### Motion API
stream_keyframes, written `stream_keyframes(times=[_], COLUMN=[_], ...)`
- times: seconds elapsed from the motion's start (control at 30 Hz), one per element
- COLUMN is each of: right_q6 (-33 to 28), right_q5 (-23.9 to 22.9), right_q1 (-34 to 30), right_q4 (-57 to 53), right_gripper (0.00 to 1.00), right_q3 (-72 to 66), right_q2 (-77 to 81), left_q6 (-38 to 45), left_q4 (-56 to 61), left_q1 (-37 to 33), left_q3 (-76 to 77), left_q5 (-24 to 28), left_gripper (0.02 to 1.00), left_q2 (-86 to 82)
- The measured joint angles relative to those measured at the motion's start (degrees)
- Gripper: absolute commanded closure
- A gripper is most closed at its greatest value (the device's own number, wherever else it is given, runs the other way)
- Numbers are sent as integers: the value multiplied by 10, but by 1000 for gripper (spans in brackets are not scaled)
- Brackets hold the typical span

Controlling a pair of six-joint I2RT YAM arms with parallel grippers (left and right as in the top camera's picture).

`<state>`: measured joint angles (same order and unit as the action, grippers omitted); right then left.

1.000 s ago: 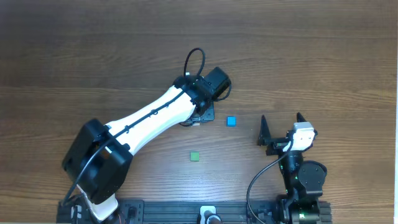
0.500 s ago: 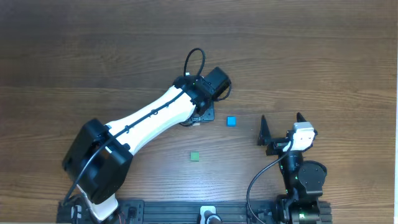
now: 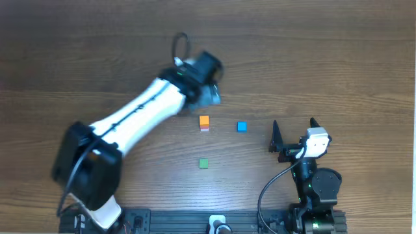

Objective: Stack Cubes

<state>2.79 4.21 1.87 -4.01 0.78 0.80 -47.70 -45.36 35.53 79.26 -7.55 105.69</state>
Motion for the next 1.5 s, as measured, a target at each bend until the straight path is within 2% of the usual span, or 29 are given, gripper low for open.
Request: stream_keyframes(times=[0.23,0.47,0.67,0.9,1.03,1.2,1.5], right_q6=[0,0,0,0,0,0,0], right_q5=[0,0,0,0,0,0,0], right_q1=[0,0,0,0,0,0,0], right_q4=[0,0,0,0,0,0,0], right_gripper=[9,12,9,9,7,9,7], right_q3=[0,0,0,0,0,0,0], right_q2=[0,0,0,0,0,0,0], left_q6=[62,120,186,314,358,383,391], left_q4=[123,284,341,347,349,408,491], left_q1=[-150,-237,-295,-345,-358,-360,-360], left_q3=[-31,-188,-346,-462,-525,-617,-731], left_q5=[-14,-13,-3,52,82,103,108], left_gripper=[20,20,34,34,47,47,20], left_q2=[-133,-297,-513,-782,-865,-946,-1024])
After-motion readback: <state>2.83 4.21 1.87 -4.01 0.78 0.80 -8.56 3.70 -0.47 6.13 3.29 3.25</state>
